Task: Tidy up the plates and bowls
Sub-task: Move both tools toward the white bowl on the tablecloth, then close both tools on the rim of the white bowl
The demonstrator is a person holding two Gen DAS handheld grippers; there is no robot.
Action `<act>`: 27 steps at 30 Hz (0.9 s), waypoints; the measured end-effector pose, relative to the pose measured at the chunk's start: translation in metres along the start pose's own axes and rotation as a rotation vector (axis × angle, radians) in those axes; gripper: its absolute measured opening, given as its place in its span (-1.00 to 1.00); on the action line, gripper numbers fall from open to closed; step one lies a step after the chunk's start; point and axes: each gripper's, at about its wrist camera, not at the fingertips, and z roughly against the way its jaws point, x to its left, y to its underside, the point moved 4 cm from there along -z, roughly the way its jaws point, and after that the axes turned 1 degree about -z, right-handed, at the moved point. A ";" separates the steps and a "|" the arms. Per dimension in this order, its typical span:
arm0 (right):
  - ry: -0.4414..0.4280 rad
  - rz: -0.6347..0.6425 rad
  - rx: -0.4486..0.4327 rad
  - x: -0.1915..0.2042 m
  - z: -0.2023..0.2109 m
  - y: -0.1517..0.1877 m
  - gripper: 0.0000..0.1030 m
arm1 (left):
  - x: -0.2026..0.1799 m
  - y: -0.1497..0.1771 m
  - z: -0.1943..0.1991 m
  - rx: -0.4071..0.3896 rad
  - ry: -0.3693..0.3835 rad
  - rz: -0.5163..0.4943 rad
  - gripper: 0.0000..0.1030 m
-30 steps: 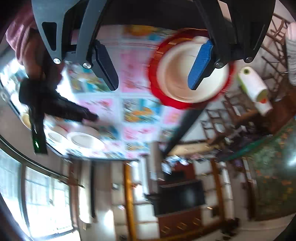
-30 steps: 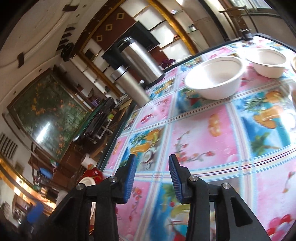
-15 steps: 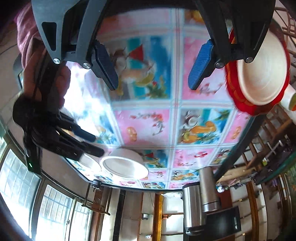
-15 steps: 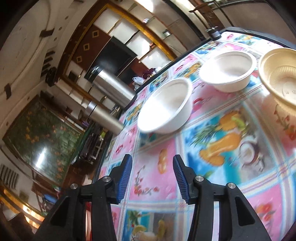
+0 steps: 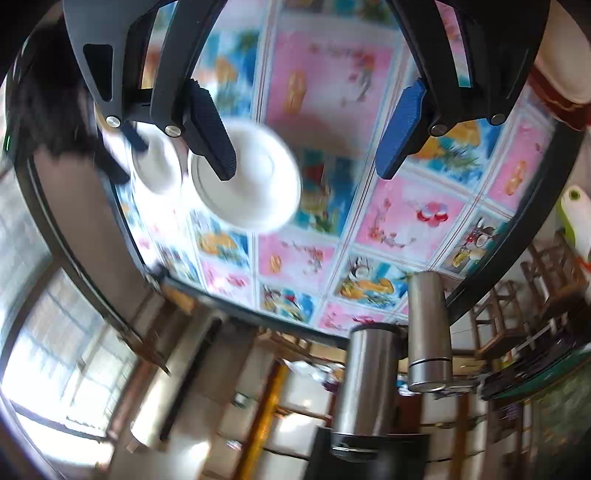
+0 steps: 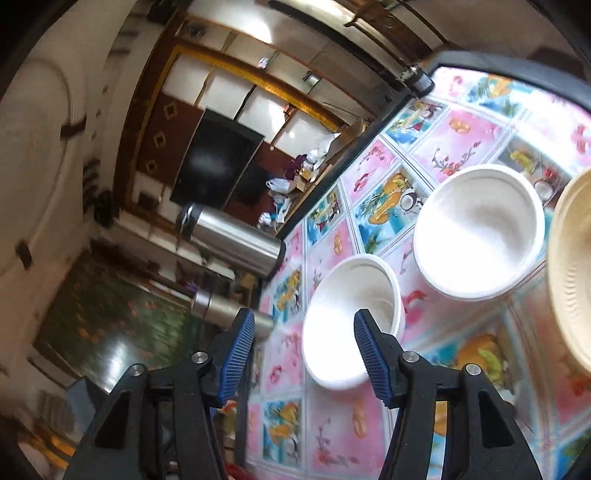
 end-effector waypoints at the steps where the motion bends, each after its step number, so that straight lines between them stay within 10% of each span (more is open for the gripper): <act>1: 0.011 -0.007 -0.009 -0.007 -0.004 -0.001 0.16 | 0.000 0.000 -0.009 0.000 0.015 0.022 0.52; 10: 0.108 -0.060 0.072 -0.041 -0.032 0.000 0.16 | 0.009 0.008 -0.068 0.075 0.007 0.065 0.52; 27: 0.201 0.087 0.010 -0.036 -0.049 0.017 0.16 | 0.032 0.017 -0.094 0.101 0.228 0.122 0.51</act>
